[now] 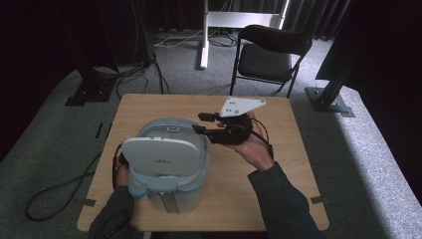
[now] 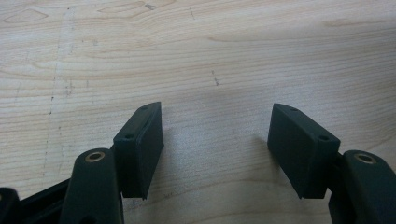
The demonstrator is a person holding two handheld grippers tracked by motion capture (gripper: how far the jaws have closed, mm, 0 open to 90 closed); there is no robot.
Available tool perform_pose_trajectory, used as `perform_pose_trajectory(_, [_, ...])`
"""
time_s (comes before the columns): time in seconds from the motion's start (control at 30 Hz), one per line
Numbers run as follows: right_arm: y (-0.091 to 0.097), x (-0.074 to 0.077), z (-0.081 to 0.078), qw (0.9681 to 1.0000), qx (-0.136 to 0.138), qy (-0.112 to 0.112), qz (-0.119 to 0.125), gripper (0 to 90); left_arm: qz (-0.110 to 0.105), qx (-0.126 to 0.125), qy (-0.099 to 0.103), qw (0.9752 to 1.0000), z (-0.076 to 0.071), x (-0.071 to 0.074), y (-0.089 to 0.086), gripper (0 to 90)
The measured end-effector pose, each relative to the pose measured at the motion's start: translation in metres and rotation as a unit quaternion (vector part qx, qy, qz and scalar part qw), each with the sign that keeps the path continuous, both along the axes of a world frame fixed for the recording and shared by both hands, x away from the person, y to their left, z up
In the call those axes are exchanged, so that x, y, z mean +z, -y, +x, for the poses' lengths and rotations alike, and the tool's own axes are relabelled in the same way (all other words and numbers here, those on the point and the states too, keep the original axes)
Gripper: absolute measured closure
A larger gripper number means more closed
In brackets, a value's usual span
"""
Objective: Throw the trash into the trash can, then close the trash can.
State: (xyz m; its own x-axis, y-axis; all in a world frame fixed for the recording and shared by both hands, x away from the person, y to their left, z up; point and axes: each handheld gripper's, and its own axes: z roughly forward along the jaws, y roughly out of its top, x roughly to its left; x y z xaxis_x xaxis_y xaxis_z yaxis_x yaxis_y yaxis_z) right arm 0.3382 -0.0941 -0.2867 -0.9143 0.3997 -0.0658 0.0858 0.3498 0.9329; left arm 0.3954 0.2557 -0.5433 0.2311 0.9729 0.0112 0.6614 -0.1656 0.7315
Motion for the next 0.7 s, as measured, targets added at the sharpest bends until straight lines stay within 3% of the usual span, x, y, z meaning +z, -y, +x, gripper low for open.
perform_pose_trajectory(0.7, [0.014,-0.003,0.0,1.0,-0.007,-0.004,0.001,52.6,0.0,-0.001,0.0,1.0,0.0,0.0,0.0,35.9])
